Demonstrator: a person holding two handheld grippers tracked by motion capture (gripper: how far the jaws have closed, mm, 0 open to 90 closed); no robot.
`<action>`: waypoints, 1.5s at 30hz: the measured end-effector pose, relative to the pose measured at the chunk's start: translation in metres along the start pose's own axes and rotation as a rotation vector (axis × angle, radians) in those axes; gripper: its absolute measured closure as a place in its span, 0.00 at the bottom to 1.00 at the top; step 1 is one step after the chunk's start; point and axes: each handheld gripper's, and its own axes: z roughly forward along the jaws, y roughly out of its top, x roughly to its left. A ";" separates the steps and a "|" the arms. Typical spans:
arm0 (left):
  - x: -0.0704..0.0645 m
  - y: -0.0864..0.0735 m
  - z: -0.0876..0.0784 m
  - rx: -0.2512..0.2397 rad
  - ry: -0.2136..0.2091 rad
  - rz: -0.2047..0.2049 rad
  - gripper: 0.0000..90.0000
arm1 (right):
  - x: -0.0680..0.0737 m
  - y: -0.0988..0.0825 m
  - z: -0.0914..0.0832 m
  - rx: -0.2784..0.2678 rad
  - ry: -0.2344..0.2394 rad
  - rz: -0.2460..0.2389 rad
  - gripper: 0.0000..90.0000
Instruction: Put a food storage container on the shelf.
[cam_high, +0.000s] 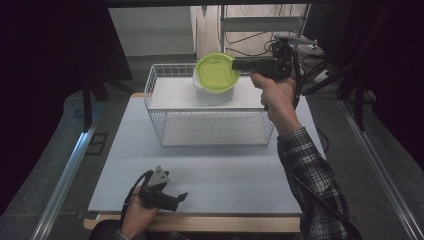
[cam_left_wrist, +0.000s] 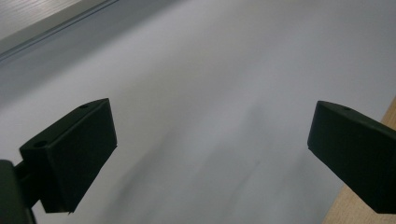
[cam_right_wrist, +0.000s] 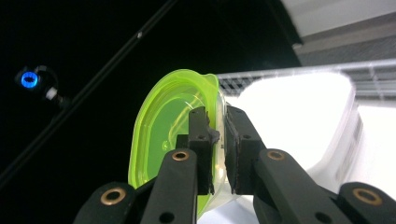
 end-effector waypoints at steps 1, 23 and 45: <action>0.000 0.000 0.000 0.000 -0.001 0.000 0.01 | 0.000 0.003 0.002 -0.008 -0.008 0.001 0.92; 0.001 -0.001 0.000 0.004 -0.019 -0.010 0.01 | -0.024 0.023 0.037 -0.037 -0.143 0.083 0.92; -0.001 -0.001 0.003 0.038 -0.025 0.000 0.01 | -0.031 0.022 0.051 -0.033 -0.170 0.100 0.69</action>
